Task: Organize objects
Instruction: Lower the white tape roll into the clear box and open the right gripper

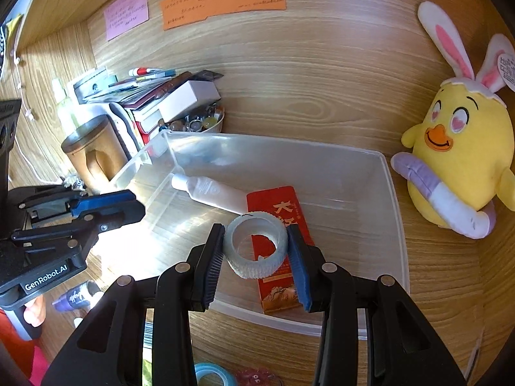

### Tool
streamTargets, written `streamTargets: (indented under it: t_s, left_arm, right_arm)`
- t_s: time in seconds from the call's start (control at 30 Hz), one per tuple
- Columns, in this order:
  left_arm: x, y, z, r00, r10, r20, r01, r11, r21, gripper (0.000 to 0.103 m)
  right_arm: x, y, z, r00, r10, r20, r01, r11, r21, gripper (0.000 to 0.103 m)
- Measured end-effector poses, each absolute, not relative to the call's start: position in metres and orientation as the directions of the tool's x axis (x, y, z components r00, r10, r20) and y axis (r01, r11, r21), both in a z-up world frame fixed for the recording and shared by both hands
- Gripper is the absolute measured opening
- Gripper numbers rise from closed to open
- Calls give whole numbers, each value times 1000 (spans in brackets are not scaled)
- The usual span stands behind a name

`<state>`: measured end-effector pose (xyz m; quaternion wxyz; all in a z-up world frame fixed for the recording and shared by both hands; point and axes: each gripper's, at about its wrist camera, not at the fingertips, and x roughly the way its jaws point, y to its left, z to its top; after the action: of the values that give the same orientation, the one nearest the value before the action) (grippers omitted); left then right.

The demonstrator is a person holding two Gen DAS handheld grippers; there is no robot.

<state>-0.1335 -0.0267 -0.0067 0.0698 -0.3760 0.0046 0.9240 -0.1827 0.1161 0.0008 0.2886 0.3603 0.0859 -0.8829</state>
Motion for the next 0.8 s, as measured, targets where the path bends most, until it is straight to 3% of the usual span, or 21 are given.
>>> streamTargets:
  t_s: [0.23, 0.37, 0.43, 0.63, 0.8]
  left_arm:
    - [-134, -25, -8, -701, 139, -700, -141, -988, -55, 15]
    - [-129, -25, -5, -716, 129, -686, -135, -990, -45, 33]
    - [-125, -25, -3, -728, 119, -676, -129, -991, -36, 41]
    - [-115, -29, 6, -751, 109, -651, -112, -993, -37, 62]
    - [-100, -36, 18, -776, 101, -622, -92, -995, -47, 85]
  right_arm:
    - [-181, 112, -1, -599, -416, -685, 565, -825, 6, 36]
    - [-180, 109, -3, -603, -402, -689, 570, -822, -19, 42]
    - [-177, 109, 0, -622, -392, -678, 562, -826, -38, 53]
    - [-167, 117, 12, -666, -380, -642, 544, -837, -69, 69]
    - [-155, 125, 22, -674, -389, -628, 545, -836, -66, 75]
